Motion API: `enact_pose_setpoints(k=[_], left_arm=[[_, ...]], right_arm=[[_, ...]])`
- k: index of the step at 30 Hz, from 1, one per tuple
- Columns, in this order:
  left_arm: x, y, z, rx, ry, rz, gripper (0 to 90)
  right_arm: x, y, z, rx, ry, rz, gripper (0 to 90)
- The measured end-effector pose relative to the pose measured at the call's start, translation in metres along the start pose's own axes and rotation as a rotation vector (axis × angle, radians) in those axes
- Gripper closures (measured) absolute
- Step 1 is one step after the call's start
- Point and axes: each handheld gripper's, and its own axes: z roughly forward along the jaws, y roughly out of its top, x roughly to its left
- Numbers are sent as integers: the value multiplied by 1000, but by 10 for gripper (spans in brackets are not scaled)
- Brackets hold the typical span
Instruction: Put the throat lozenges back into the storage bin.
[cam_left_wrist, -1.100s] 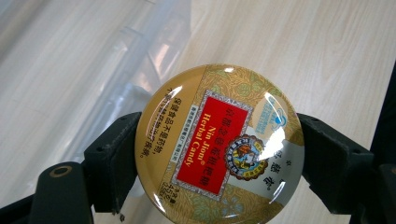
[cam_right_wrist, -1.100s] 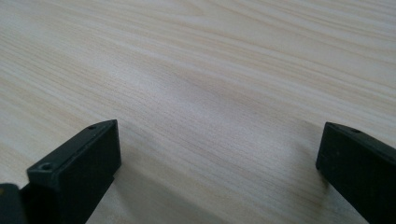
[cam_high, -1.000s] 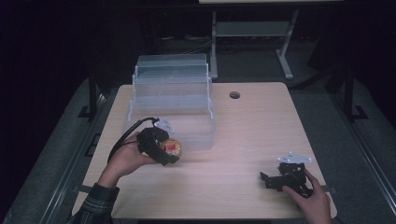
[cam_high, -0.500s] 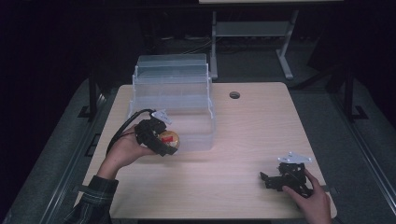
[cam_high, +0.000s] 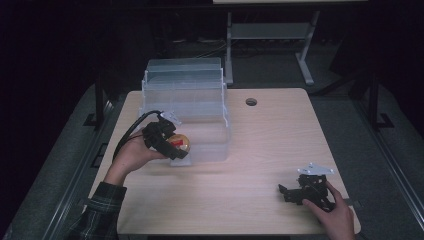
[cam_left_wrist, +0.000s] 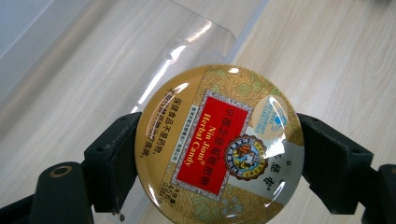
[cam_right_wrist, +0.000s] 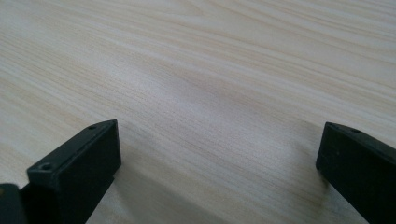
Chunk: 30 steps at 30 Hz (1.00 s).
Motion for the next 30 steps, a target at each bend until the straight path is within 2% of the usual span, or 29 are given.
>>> enact_pose_setpoints(k=[2,13,30], left_arm=[[2,0,1,-3,5,-15,196],[14,5,-2,12,39,-25,196],[38,0,-6,19,96,-95,196]], right_arm=[[0,0,0,0,0,0,0],[0,0,0,0,0,0,0],[0,0,0,0,0,0,0]])
